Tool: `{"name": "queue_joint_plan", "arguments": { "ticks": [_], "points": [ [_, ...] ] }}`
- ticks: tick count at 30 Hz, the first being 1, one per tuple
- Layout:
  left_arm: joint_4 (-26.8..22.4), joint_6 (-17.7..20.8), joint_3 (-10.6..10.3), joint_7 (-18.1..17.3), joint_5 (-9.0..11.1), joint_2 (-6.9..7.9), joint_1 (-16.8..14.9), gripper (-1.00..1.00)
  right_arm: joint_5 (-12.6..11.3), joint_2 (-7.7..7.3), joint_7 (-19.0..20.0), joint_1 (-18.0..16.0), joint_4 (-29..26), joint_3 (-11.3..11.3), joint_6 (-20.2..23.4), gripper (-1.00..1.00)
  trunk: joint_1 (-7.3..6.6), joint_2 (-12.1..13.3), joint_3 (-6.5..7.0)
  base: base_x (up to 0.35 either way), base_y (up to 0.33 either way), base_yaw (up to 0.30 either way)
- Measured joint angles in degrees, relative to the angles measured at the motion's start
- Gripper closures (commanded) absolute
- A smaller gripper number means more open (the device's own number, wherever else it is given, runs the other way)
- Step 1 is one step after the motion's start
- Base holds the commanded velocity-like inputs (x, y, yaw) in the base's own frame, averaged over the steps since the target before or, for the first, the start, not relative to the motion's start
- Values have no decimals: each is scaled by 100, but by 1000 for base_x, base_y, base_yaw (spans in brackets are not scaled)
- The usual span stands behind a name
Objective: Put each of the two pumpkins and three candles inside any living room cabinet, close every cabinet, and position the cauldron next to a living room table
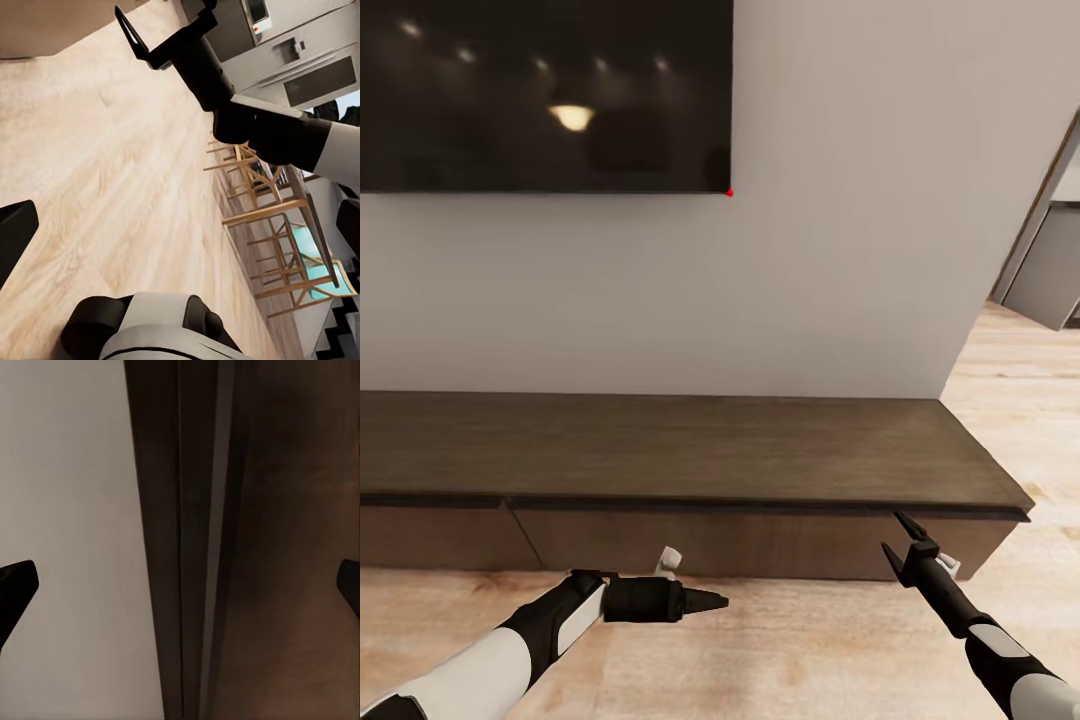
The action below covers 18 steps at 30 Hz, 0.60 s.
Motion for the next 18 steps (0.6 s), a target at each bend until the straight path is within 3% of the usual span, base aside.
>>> {"name": "queue_joint_plan", "arguments": {
  "ticks": [14,18],
  "points": [
    [0,7,0,-14,0,6,0,-100,0,7,-1,0,0,7,-16,-100,1,0,0,5,-12,0],
    [0,8,-1,-11,-1,5,0,-100,1,9,-1,0,0,8,-18,-100,11,-5,-88,0,0,0]
  ]
}}
